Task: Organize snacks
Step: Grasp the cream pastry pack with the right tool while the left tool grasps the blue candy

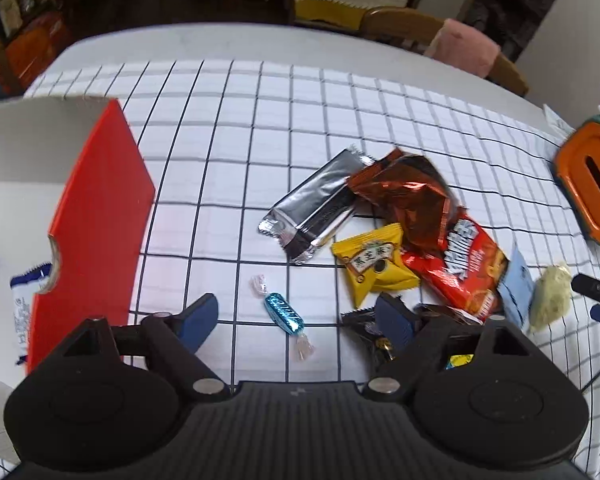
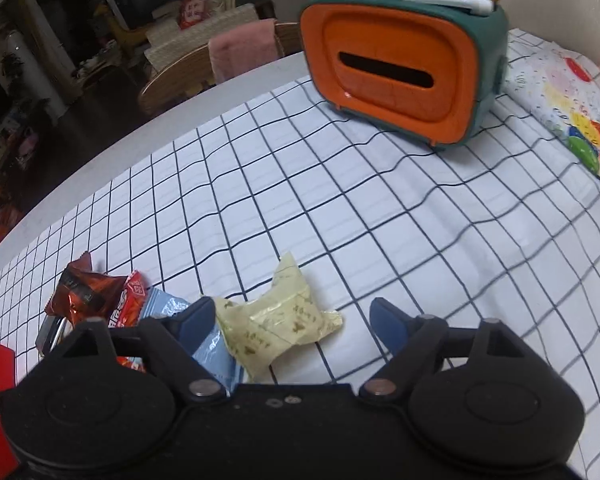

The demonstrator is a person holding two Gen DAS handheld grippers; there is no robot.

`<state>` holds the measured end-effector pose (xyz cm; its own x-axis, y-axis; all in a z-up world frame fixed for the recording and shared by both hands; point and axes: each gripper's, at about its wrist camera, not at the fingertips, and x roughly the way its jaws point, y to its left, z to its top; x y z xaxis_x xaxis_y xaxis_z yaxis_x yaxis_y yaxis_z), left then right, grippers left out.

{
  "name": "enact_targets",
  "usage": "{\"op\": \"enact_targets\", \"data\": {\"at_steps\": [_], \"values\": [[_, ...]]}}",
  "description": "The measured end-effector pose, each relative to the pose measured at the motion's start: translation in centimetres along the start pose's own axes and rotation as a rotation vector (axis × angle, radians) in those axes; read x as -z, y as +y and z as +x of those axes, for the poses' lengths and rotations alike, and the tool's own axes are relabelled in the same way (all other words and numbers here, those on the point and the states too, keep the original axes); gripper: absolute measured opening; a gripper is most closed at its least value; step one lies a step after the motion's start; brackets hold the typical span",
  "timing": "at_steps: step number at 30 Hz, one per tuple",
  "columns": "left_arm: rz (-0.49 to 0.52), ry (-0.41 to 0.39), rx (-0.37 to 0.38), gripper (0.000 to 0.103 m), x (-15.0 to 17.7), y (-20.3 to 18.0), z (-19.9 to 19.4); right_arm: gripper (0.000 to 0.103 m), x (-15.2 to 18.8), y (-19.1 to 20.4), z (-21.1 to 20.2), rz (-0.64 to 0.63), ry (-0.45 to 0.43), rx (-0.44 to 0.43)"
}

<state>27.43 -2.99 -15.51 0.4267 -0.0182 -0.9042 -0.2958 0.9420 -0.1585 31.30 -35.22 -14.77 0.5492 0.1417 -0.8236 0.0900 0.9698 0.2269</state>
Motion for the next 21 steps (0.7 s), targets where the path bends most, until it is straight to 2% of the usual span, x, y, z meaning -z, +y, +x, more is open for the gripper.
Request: {"op": "enact_targets", "data": {"at_steps": [1, 3, 9, 12, 17, 18, 21], "values": [[-0.022, 0.019, 0.006, 0.074, -0.2, 0.2, 0.5, 0.08, 0.0, 0.1, 0.2, -0.02, 0.001, -0.011], [-0.052, 0.046, 0.007, 0.069, -0.4, 0.5, 1.4, 0.079, -0.1, 0.6, 0.1, -0.085, -0.009, -0.034], [-0.069, 0.088, -0.007, 0.06, -0.4, 0.5, 3.1, 0.08, 0.5, 1.7, 0.2, -0.339, -0.027, -0.082], [-0.062, 0.097, -0.019, 0.059, -0.5, 0.3, 3.6, 0.082, 0.8, 2.0, 1.0, -0.394, -0.012, -0.082], [-0.065, 0.118, -0.03, 0.048, -0.4, 0.2, 4.3, 0.082, 1.2, 2.3, 2.3, -0.456, 0.016, -0.084], [-0.06, 0.121, -0.03, 0.043, -0.3, 0.1, 4.4, 0.081, 1.4, 2.4, 2.4, -0.471, 0.015, -0.078], [-0.044, 0.111, -0.039, 0.041, -0.2, -0.1, 4.4, 0.077, 1.5, 2.6, 2.7, -0.491, 0.015, -0.07]]}}
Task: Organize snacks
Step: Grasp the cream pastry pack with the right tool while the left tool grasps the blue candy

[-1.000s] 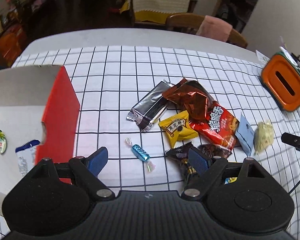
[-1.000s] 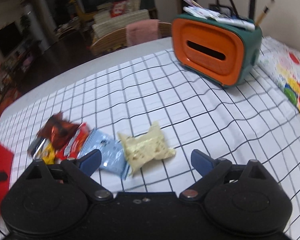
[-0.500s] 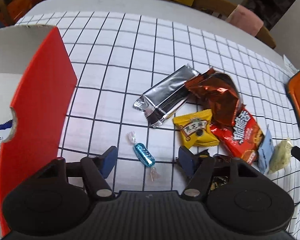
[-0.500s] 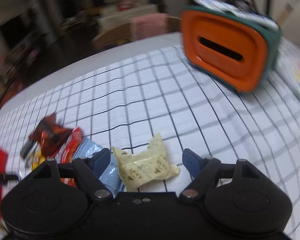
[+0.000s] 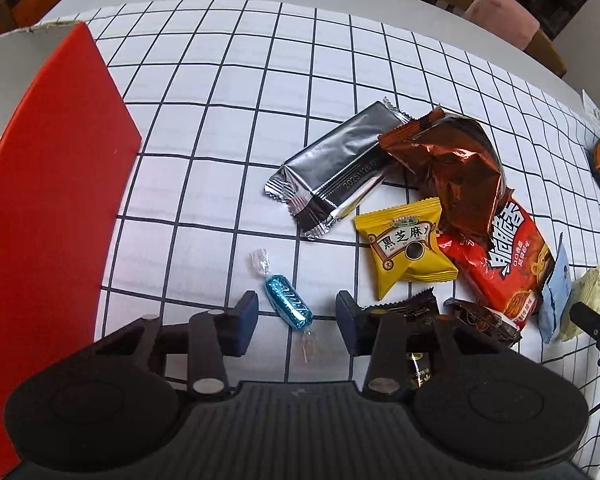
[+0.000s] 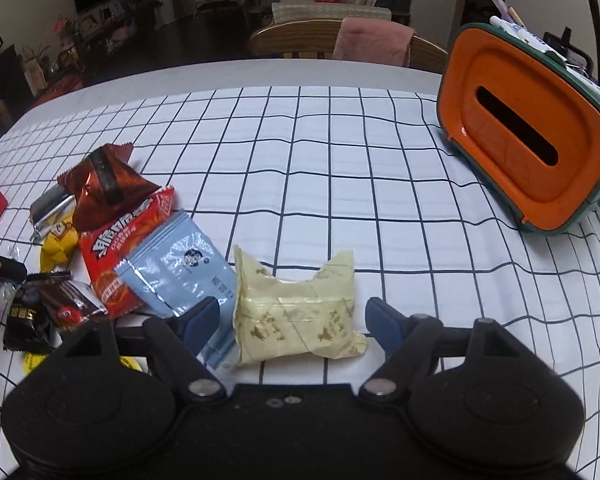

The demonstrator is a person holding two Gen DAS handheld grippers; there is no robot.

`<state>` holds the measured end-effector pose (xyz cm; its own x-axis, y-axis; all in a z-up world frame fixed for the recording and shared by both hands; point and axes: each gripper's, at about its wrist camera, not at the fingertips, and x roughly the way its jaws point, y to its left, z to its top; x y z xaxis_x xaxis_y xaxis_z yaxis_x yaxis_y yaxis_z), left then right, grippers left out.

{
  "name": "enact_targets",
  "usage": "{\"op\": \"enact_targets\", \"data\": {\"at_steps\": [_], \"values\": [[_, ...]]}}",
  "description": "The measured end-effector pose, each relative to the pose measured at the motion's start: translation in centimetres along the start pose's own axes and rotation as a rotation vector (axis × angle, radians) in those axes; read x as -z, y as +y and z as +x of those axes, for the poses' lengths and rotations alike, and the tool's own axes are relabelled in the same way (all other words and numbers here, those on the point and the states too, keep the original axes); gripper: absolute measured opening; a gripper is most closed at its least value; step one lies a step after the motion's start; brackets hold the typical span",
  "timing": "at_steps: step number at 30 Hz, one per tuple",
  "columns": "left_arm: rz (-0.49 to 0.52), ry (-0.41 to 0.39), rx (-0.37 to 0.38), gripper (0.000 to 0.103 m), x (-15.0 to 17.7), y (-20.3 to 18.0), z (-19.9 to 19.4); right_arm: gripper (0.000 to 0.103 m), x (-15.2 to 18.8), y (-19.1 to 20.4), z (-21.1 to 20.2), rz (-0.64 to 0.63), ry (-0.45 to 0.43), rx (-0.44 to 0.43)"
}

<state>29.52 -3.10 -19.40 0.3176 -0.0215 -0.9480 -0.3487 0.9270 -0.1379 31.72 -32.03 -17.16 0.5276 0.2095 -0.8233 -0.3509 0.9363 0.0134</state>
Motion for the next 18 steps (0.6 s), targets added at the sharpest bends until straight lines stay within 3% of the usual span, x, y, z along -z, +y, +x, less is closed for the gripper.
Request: {"op": "enact_targets", "data": {"at_steps": [3, 4, 9, 18], "values": [[-0.001, -0.006, 0.0, 0.033, -0.1, 0.1, 0.0, 0.071, 0.1, 0.1, 0.3, -0.006, 0.004, 0.009], [-0.002, -0.007, 0.0, 0.031, -0.2, 0.2, 0.0, 0.065, 0.1, 0.1, 0.3, -0.01, 0.005, 0.014], [0.005, -0.015, -0.014, 0.013, -0.1, 0.6, -0.1, 0.059, 0.5, 0.6, 0.2, -0.039, -0.003, 0.04], [0.028, -0.022, 0.004, 0.012, 0.8, 1.1, -0.5, 0.053, 1.3, 1.7, -1.7, -0.028, -0.012, 0.059]]}}
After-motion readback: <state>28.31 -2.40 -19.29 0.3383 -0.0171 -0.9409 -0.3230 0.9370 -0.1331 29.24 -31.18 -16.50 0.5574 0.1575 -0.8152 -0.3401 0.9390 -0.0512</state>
